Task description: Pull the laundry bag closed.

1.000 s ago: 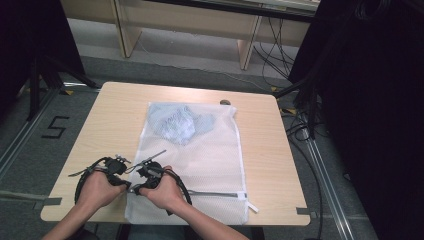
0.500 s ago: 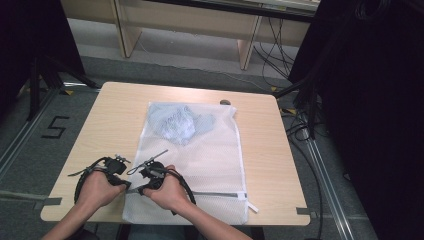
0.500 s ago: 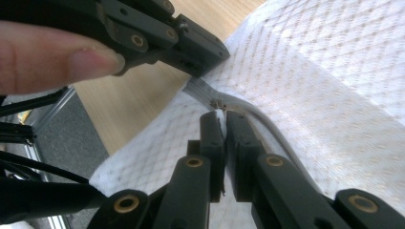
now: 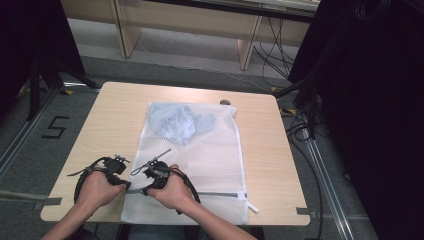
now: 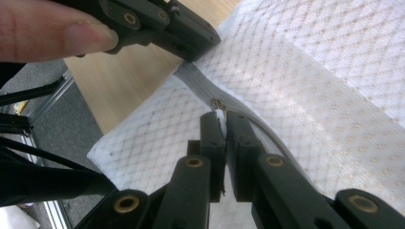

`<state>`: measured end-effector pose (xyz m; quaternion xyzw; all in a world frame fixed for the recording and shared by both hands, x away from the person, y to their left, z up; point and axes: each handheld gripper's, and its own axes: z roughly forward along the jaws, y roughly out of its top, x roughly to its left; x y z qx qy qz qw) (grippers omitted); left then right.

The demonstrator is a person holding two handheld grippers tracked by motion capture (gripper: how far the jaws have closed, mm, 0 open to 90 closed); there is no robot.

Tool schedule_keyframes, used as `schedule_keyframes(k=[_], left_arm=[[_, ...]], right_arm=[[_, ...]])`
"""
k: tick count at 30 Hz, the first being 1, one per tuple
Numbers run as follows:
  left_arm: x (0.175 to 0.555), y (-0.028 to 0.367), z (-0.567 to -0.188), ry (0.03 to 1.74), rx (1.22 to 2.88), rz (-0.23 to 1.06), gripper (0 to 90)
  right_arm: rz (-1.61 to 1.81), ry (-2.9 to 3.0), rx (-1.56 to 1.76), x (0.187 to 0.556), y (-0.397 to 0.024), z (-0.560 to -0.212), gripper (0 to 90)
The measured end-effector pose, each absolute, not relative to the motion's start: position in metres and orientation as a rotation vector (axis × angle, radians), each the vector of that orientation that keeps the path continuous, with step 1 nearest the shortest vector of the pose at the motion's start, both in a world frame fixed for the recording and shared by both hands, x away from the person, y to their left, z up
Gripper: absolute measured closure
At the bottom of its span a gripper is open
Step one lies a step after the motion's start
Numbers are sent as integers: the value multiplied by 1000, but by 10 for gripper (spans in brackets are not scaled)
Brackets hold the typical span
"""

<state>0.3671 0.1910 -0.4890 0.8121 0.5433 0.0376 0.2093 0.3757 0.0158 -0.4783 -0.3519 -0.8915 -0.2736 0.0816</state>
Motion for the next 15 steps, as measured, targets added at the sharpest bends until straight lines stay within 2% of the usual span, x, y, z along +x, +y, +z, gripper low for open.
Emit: schedule_keyframes(k=[15], left_arm=[[368,191,-489,1508,2267,100,899]], right_arm=[[-777,-2671,-1026,374,11,-474,871]])
